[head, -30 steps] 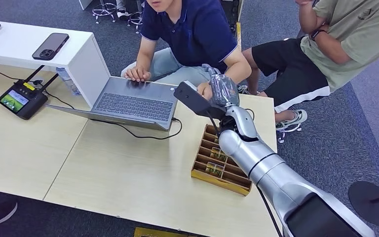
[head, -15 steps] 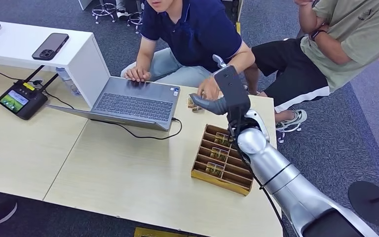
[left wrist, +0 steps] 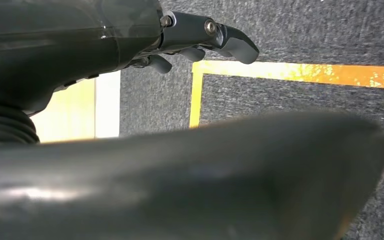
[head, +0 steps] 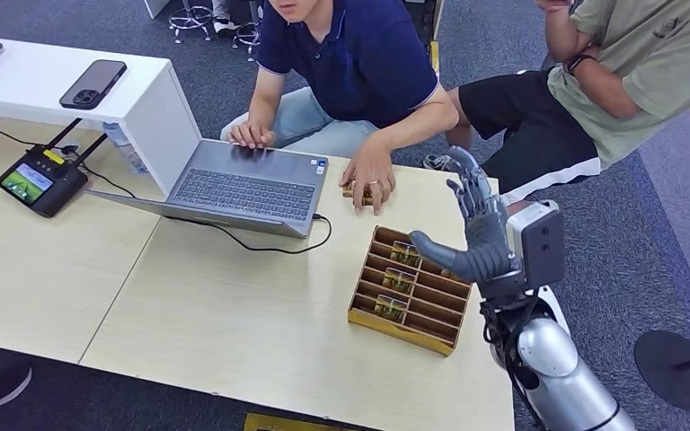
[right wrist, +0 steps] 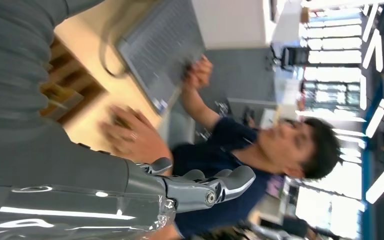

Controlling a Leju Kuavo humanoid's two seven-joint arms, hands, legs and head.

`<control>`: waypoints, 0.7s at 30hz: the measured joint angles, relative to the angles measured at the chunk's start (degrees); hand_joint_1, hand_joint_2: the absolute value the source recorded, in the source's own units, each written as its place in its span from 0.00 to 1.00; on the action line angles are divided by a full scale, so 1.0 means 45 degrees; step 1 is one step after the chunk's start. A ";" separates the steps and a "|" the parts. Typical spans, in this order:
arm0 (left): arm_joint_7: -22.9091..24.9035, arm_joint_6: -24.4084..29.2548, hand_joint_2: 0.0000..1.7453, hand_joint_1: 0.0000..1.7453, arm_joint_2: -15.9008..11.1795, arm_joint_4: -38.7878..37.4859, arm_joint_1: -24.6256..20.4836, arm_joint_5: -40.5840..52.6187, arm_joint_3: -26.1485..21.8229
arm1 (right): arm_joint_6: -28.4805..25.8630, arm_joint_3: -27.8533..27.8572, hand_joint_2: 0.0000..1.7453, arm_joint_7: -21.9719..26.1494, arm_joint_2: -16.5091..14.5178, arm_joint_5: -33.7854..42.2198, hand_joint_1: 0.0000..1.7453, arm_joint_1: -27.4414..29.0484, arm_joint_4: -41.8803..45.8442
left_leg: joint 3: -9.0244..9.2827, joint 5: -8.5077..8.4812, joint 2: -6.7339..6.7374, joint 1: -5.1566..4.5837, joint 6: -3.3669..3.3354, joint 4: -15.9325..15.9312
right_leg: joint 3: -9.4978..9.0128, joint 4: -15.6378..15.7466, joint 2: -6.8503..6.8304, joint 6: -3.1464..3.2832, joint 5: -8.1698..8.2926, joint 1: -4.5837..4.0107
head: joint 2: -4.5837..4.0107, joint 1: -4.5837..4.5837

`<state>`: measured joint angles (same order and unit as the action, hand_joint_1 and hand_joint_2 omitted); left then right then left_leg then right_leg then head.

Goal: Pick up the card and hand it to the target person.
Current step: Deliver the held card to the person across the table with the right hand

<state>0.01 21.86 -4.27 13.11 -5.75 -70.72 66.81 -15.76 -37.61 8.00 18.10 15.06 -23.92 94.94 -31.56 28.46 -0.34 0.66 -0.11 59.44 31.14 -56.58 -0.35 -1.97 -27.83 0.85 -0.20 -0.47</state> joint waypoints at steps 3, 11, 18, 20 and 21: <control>0.0148 0.0109 0.00 0.00 -0.0059 0.0000 -0.0003 -0.0115 -0.0033 | 0.0417 0.0367 1.00 0.0612 0.0294 -0.0198 0.00 0.1829 0.0661 | -0.0010 0.0006 0.0001 0.0000 -0.0002 -0.0002 | 0.0006 0.0000 -0.0001 0.0002 -0.0002 0.0000 | 0.0000 -0.0001; 0.0376 0.0282 0.00 0.00 -0.0250 0.0000 -0.0017 -0.0304 -0.0234 | 0.0299 0.0537 1.00 0.0761 0.0823 -0.0431 0.00 0.4231 0.1602 | -0.0004 0.0009 0.0008 -0.0001 -0.0001 -0.0004 | 0.0006 0.0000 0.0017 0.0001 0.0000 0.0001 | 0.0000 -0.0002; 0.0339 0.0338 0.00 0.00 -0.0255 0.0000 -0.0031 -0.0317 -0.0327 | -0.0089 0.0491 1.00 0.0681 0.0947 -0.0175 0.00 0.4696 0.1813 | -0.0003 0.0006 0.0011 -0.0002 -0.0003 -0.0003 | 0.0004 -0.0001 0.0019 -0.0001 0.0002 0.0002 | 0.0000 -0.0002; 0.0339 0.0346 0.00 0.00 -0.0255 0.0000 -0.0035 -0.0317 -0.0329 | -0.0266 0.0465 1.00 0.0704 0.0955 -0.0197 0.00 0.4720 0.1810 | -0.0004 0.0006 0.0011 -0.0002 -0.0003 -0.0003 | 0.0005 -0.0002 0.0019 -0.0001 0.0002 0.0002 | 0.0000 -0.0002; 0.0339 0.0350 0.00 0.00 -0.0255 0.0000 -0.0039 -0.0318 -0.0330 | -0.0359 0.0450 1.00 0.0710 0.0956 -0.0225 0.00 0.4721 0.1809 | -0.0005 0.0006 0.0011 -0.0002 -0.0003 -0.0003 | 0.0005 -0.0002 0.0019 -0.0001 0.0001 0.0002 | 0.0000 -0.0002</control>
<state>1.53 23.43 -5.42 13.11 -5.93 -72.15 65.32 -17.37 -35.59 11.19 22.40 14.05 -2.67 103.08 -31.58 28.49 -0.29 0.66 -0.12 59.43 31.17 -56.58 -0.27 -1.98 -27.83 0.87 -0.20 -0.48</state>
